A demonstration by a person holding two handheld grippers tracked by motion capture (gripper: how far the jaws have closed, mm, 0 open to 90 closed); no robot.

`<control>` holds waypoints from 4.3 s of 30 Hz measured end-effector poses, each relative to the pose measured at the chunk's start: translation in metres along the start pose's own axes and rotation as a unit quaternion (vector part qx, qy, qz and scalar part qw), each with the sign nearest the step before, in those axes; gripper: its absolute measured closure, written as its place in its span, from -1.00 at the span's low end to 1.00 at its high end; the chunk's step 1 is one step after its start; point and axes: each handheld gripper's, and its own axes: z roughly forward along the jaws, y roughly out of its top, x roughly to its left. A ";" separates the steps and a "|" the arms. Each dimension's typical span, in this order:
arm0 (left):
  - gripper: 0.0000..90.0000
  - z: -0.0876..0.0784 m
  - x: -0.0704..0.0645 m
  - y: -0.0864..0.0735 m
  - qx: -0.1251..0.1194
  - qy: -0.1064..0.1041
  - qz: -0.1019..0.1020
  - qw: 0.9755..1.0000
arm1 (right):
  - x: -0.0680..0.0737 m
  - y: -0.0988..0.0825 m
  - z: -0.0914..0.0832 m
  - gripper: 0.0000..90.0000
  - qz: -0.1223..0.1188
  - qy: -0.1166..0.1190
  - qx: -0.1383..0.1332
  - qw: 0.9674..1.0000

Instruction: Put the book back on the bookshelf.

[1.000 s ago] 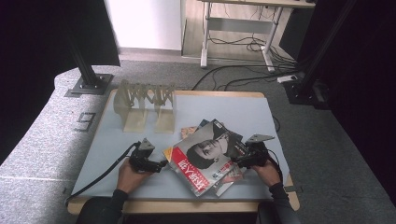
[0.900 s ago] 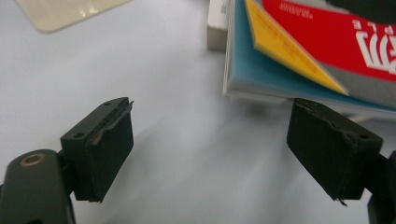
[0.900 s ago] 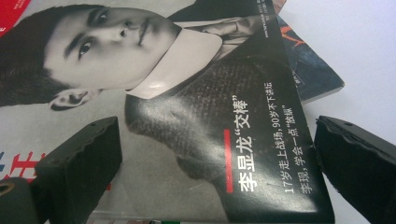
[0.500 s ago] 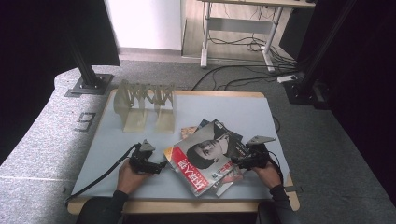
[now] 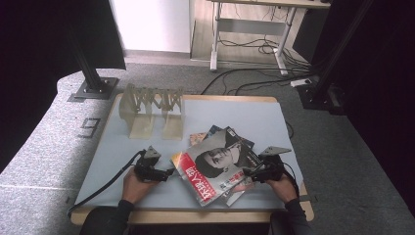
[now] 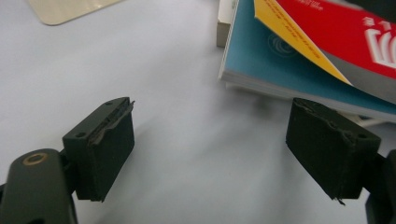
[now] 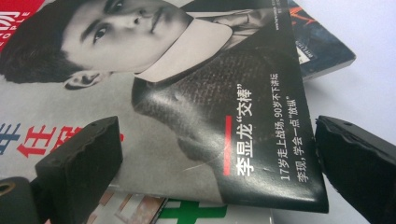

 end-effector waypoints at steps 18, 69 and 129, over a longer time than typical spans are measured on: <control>-0.66 0.015 -0.008 0.008 0.005 -0.004 0.018 1.000 | 0.006 -0.006 -0.005 -0.96 0.006 -0.001 0.000 1.000; -0.61 0.040 0.020 0.049 -0.007 0.010 -0.004 1.000 | 0.056 -0.043 -0.040 -0.94 -0.005 0.004 0.014 1.000; -0.68 -0.012 -0.067 -0.024 -0.046 -0.060 0.014 0.997 | -0.016 0.080 0.081 -0.92 -0.050 0.020 0.031 0.998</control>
